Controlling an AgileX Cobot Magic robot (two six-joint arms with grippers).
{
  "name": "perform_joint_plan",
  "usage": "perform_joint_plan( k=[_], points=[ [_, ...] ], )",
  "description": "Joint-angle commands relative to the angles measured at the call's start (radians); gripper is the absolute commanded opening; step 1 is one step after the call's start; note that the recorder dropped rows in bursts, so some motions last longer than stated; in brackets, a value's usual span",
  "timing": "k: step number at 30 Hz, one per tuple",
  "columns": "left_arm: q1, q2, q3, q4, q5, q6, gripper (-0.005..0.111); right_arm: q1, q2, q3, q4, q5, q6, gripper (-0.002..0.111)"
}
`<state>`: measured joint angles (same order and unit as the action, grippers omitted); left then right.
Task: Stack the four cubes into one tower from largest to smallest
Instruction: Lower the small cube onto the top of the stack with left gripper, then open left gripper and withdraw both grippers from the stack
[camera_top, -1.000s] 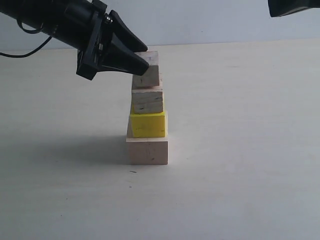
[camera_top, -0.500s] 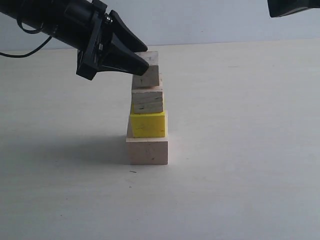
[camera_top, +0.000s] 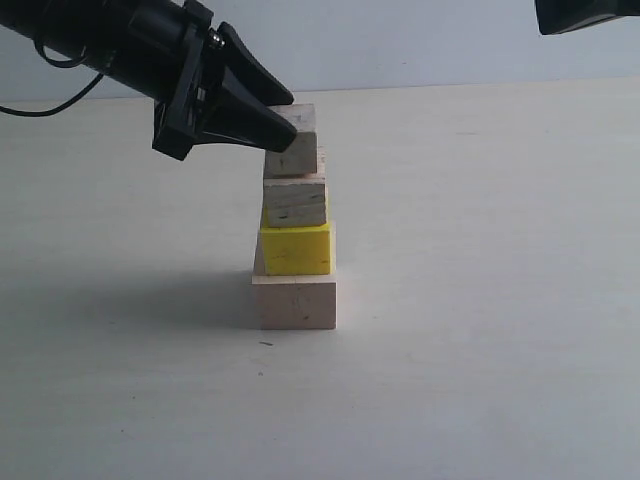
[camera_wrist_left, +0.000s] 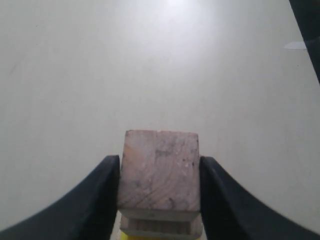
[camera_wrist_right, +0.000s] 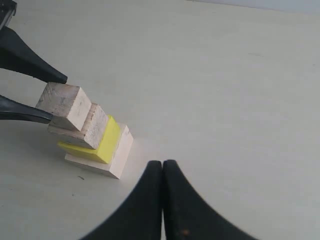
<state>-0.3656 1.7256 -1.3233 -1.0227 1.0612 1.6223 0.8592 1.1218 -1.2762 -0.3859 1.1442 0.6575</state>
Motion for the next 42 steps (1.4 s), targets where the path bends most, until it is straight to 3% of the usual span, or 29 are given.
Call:
perform_joint_plan(
  k=[1, 4, 6, 10, 15, 20, 29, 34, 37, 40, 41, 42],
  points=[
    [-0.004, -0.005, 0.005, -0.012, 0.005, -0.011, 0.003, 0.001, -0.005, 0.004, -0.005, -0.010, -0.004, 0.000],
    [-0.004, -0.005, 0.005, -0.015, 0.005, -0.011, 0.016, 0.001, -0.005, 0.004, -0.001, -0.010, -0.004, 0.000],
    [-0.004, -0.005, 0.005, -0.019, 0.005, -0.015, 0.033, 0.001, -0.005, 0.004, 0.008, -0.010, -0.004, 0.000],
    [-0.004, -0.005, 0.005, -0.019, 0.005, -0.015, 0.048, 0.001, -0.005, 0.004, 0.009, -0.010, -0.008, 0.000],
    [-0.004, -0.005, 0.005, -0.019, 0.032, -0.015, 0.050, 0.001, -0.005, 0.004, 0.011, -0.010, -0.010, 0.000],
    [-0.004, -0.005, 0.005, -0.046, 0.039, -0.015, 0.062, 0.001, -0.005, 0.004, 0.013, -0.010, -0.012, 0.000],
    [-0.004, -0.020, 0.005, -0.046, 0.032, -0.015, 0.062, 0.001, -0.005, 0.004, 0.030, -0.010, -0.029, 0.000],
    [-0.004, -0.154, 0.005, -0.014, -0.002, -0.045, 0.062, 0.001, -0.005, 0.004, 0.030, -0.010, -0.029, 0.000],
    [-0.004, -0.261, 0.005, 0.032, -0.040, -0.101, 0.058, 0.001, -0.005, 0.004, 0.030, -0.010, -0.029, 0.000],
    [-0.002, -0.379, 0.005, 0.097, -0.081, -0.180, 0.019, 0.001, -0.005, 0.004, 0.020, -0.015, -0.029, 0.000],
    [-0.002, -0.418, 0.005, 0.132, -0.083, -0.199, 0.000, 0.001, -0.014, 0.004, 0.014, -0.035, -0.029, 0.000],
    [-0.002, -0.434, 0.005, 0.135, -0.083, -0.213, 0.000, 0.001, -0.023, 0.004, 0.014, -0.059, -0.029, 0.000]
  ],
)
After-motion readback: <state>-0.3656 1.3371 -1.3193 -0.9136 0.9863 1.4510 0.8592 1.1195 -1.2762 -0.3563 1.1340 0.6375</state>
